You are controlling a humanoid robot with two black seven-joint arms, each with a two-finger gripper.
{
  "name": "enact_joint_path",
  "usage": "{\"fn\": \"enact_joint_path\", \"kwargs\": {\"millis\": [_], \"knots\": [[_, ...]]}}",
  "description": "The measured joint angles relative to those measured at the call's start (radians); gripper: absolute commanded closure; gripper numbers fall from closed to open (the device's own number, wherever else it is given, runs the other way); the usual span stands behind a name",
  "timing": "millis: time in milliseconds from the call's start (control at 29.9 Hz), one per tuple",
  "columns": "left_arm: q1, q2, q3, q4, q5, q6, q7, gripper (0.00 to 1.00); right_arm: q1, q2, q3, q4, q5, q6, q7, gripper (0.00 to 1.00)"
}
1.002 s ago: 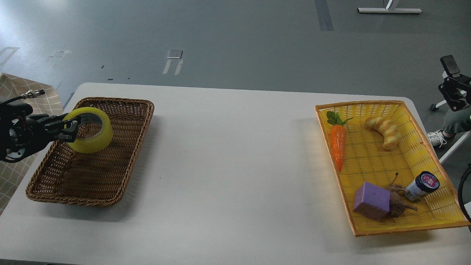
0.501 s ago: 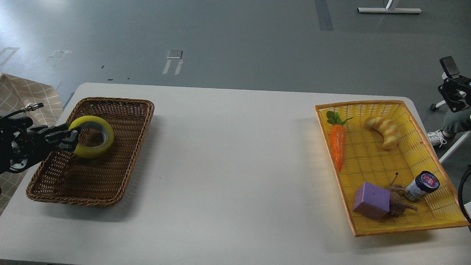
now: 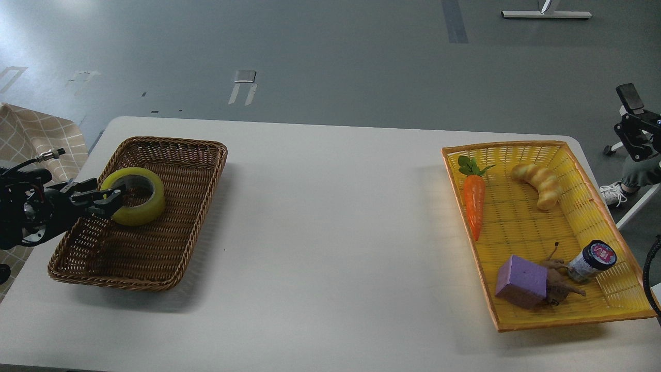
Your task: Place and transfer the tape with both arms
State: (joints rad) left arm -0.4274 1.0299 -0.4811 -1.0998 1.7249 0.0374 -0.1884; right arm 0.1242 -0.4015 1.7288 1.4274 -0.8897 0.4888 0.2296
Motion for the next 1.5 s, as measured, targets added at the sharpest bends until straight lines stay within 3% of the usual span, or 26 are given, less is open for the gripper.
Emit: {"fn": "enact_joint_path", "kwargs": {"millis": [100, 434, 702, 835, 969, 1136, 1336, 1503], "knots": [[0.0, -0.011, -0.001, 0.024, -0.022, 0.011, -0.028, 0.02, 0.0, 0.001, 0.0, 0.002, 0.0, 0.0, 0.0, 0.0], [-0.009, -0.013, -0.016, 0.131, -0.095, 0.081, -0.18, 0.02, -0.004, 0.003, -0.002, 0.003, 0.002, 0.0, -0.001, 0.0], [-0.152, -0.012, -0.033, 0.119, -0.459, 0.118, -0.224, 0.02, 0.001, 0.003, -0.003, 0.003, 0.002, 0.0, -0.001, 0.0], [-0.24, -0.032, -0.074, 0.029, -0.71, 0.117, -0.255, 0.02, 0.008, -0.004, -0.003, 0.001, 0.001, 0.0, -0.002, 0.0], [-0.262, -0.05, -0.151, -0.125, -0.895, 0.11, -0.261, 0.02, 0.013, -0.007, -0.003, -0.002, 0.0, 0.0, -0.001, 0.0], [-0.249, -0.16, -0.248, -0.29, -0.989, 0.107, -0.257, 0.02, 0.021, -0.002, -0.003, -0.001, 0.0, 0.0, -0.001, 0.0], [-0.2, -0.38, -0.378, -0.344, -1.013, 0.066, -0.251, 0.02, 0.044, 0.019, -0.003, 0.005, 0.004, 0.0, 0.006, 0.0], [-0.146, -0.586, -0.491, -0.351, -1.014, -0.056, -0.238, 0.02, 0.092, 0.062, 0.008, 0.024, 0.009, 0.0, 0.011, 0.0]]}}
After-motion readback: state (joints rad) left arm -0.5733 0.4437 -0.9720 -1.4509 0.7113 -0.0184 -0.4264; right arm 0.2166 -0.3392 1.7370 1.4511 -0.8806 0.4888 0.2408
